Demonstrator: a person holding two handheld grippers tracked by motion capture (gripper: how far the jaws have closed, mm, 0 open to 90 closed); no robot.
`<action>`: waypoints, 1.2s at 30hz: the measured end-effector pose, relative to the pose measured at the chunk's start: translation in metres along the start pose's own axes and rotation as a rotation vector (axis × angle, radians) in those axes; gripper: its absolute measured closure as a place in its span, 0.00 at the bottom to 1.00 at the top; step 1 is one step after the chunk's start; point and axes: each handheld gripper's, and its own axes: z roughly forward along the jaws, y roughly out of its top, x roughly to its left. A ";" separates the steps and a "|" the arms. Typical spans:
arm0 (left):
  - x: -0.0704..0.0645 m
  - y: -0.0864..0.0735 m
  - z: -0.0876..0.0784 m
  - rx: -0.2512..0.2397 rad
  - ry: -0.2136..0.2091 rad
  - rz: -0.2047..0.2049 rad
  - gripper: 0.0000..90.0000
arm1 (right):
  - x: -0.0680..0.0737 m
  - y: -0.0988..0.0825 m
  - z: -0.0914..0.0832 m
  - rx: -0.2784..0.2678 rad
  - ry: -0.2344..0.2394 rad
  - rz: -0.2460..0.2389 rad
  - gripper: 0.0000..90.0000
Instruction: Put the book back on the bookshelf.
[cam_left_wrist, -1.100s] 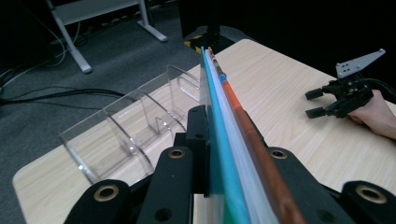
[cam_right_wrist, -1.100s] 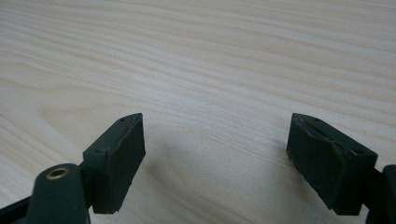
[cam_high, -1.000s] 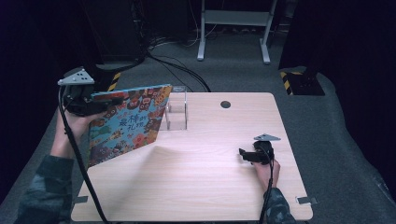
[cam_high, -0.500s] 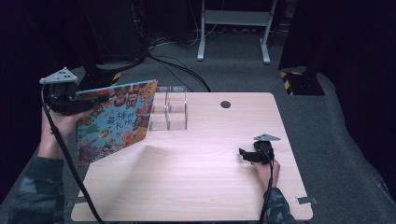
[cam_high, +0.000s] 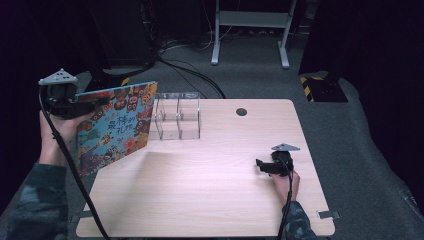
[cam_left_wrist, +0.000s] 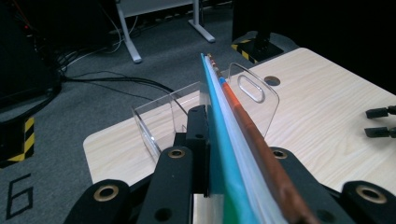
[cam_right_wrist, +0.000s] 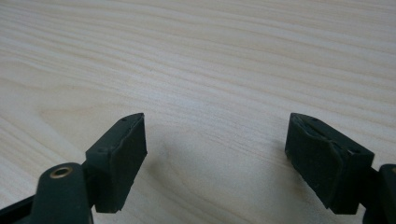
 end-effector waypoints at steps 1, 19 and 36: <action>0.001 0.001 0.001 0.004 0.005 -0.002 0.89 | 0.000 0.000 0.000 0.000 0.000 0.000 0.22; 0.005 0.014 0.027 -0.026 0.062 -0.042 0.89 | 0.000 0.000 0.001 -0.008 -0.004 -0.011 0.23; 0.006 0.025 0.043 -0.073 0.116 -0.066 0.89 | 0.000 0.000 0.000 -0.005 -0.002 -0.017 0.23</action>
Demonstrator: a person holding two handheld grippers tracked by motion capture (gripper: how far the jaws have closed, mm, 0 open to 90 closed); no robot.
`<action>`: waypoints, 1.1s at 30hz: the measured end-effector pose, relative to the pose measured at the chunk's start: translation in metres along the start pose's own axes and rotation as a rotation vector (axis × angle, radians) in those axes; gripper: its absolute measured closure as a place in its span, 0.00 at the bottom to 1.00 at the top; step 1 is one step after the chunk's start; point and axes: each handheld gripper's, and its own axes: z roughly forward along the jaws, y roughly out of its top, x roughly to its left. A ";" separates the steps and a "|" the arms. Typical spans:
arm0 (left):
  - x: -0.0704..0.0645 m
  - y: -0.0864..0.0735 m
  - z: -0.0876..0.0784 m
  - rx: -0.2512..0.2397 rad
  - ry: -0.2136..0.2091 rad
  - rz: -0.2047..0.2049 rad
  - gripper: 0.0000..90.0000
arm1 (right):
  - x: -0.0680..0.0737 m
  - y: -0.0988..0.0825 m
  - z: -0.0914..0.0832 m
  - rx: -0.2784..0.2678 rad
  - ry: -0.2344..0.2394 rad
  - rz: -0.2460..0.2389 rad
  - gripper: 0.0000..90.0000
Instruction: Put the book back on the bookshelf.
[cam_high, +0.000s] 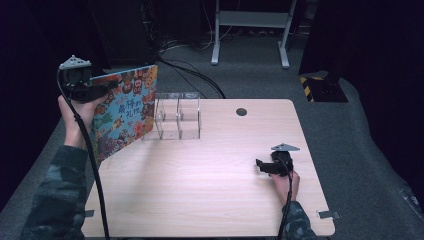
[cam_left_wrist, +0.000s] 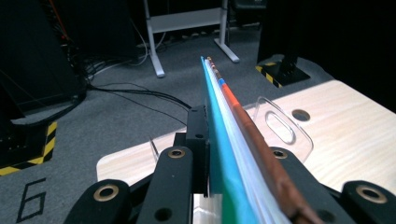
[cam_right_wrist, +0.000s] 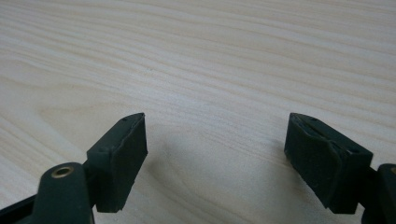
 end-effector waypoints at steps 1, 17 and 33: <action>0.000 0.000 0.001 -0.006 0.005 -0.003 0.89 | 0.000 0.000 0.000 0.000 0.000 0.000 0.23; -0.002 -0.009 0.020 -0.072 0.051 -0.035 0.89 | 0.000 0.000 0.000 0.003 0.000 -0.005 0.24; -0.003 -0.026 0.033 -0.154 0.096 -0.066 0.89 | 0.000 0.000 0.000 -0.001 0.000 -0.006 0.24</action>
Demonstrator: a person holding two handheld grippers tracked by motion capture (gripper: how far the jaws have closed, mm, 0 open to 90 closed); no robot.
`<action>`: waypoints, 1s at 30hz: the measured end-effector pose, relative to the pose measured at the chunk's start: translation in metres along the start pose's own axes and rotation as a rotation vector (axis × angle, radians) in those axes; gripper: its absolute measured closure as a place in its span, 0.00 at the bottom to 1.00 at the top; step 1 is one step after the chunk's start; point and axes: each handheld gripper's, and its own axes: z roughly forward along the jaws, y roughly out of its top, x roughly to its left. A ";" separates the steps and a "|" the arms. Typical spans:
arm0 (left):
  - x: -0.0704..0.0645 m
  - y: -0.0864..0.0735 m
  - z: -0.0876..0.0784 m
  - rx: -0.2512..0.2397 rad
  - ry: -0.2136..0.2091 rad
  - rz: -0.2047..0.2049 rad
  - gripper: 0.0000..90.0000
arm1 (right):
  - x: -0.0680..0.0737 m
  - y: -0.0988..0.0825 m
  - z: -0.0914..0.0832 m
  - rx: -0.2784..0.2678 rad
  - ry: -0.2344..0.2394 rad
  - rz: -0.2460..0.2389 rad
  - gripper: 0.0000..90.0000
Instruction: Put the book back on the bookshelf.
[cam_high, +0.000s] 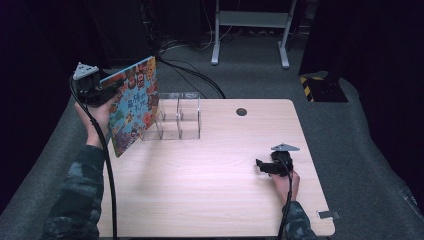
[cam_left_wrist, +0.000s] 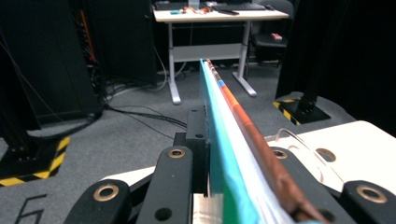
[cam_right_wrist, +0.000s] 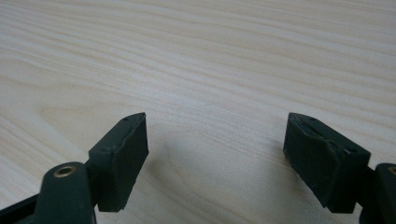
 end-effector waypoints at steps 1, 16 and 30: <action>0.000 -0.002 0.001 -0.005 0.006 0.000 0.89 | 0.000 0.000 0.000 -0.001 0.000 -0.001 0.24; -0.002 -0.039 0.006 -0.097 0.053 -0.025 0.89 | 0.001 0.000 0.000 0.000 -0.003 -0.005 0.24; -0.002 -0.071 0.005 -0.156 0.060 -0.050 0.89 | 0.001 0.000 0.000 -0.004 -0.007 -0.006 0.24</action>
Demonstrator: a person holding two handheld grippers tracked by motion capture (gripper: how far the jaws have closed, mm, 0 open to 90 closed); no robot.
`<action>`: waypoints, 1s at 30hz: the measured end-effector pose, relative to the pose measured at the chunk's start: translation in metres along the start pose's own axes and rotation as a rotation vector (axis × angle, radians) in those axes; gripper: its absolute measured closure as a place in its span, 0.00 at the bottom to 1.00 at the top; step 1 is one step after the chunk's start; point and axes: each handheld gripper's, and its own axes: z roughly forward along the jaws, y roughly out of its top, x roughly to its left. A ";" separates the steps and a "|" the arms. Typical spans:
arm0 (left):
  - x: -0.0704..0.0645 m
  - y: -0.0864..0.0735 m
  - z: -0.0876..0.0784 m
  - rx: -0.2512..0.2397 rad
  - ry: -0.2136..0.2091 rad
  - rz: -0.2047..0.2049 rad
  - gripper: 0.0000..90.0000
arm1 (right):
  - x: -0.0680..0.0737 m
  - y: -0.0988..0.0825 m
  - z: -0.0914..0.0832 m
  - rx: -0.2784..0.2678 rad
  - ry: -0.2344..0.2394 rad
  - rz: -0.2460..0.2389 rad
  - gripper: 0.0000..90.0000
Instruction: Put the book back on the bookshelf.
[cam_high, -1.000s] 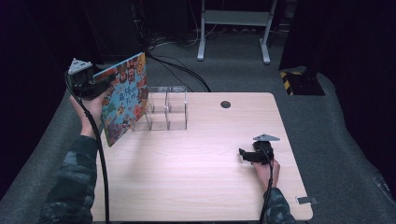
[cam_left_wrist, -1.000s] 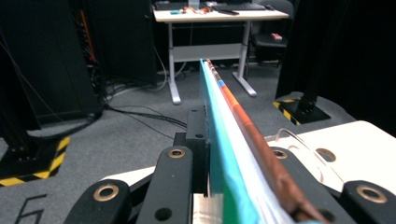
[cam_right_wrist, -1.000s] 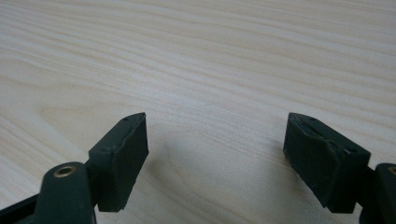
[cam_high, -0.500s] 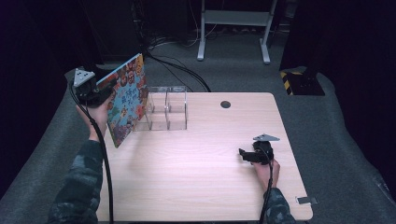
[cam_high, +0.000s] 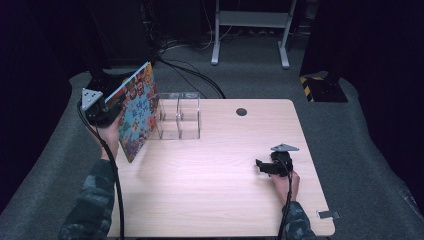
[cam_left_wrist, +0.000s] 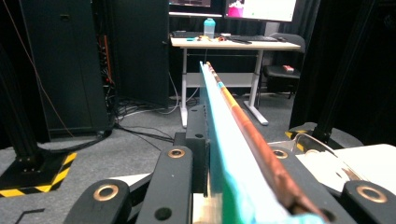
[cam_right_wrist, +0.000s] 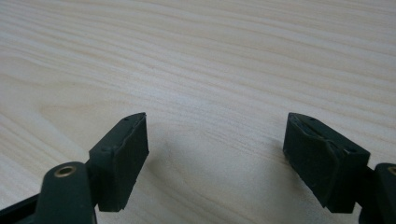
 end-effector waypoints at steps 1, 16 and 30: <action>0.000 -0.002 0.000 -0.003 0.000 -0.004 0.89 | 0.000 0.000 0.000 0.003 0.002 0.000 0.24; 0.002 -0.021 -0.003 -0.071 0.029 -0.053 0.89 | 0.000 0.000 -0.001 0.011 0.000 -0.005 0.24; 0.006 -0.044 -0.010 -0.127 0.072 -0.143 0.89 | 0.001 0.000 0.000 0.011 -0.001 -0.008 0.24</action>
